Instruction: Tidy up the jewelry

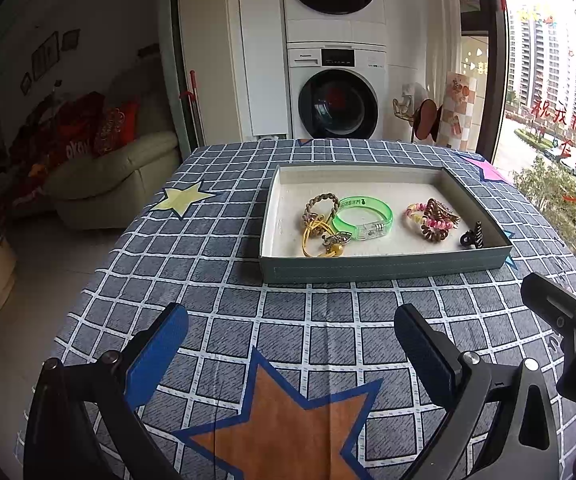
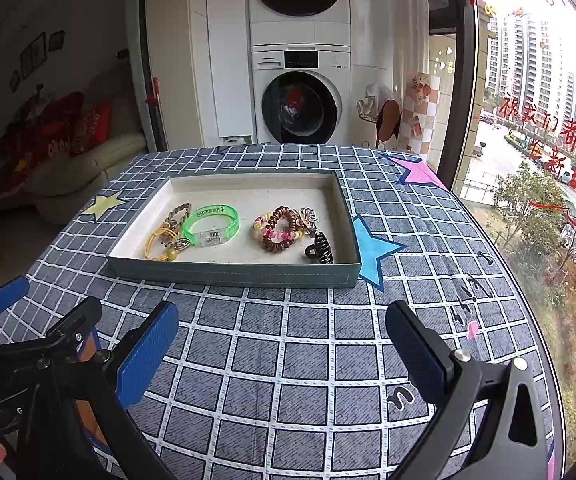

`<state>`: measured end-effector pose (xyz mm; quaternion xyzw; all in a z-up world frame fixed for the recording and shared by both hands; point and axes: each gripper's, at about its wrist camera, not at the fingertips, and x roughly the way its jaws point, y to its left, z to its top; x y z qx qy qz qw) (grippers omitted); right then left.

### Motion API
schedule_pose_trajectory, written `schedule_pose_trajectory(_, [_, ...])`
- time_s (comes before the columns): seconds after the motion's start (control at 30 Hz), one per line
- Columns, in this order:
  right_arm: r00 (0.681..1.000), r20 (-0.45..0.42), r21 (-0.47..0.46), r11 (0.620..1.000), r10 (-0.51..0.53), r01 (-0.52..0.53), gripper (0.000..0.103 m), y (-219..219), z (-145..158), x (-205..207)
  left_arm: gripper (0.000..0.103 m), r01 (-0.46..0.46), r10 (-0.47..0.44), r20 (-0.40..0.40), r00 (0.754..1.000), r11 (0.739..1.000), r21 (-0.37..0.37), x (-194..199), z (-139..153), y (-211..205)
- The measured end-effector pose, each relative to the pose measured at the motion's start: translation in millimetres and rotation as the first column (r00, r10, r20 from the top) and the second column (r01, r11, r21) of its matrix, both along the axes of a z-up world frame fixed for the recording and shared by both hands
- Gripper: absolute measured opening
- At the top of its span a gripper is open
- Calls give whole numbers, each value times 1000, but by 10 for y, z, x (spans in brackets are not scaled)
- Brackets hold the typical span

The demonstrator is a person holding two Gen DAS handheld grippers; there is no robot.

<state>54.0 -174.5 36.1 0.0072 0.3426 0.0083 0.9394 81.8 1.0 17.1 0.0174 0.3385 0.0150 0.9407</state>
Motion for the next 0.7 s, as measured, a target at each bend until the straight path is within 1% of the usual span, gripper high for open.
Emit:
schedule_pose_trajectory(0.43, [1000, 2, -2, 1000, 0, 0, 103, 2, 20, -6, 103, 5, -6, -10, 1000, 999, -43, 3, -12, 48])
schedule_pose_trajectory(0.7, [1000, -3, 3, 1000, -6, 6, 103, -16, -4, -21, 103, 24, -24, -14, 1000, 999, -26, 12, -15, 12])
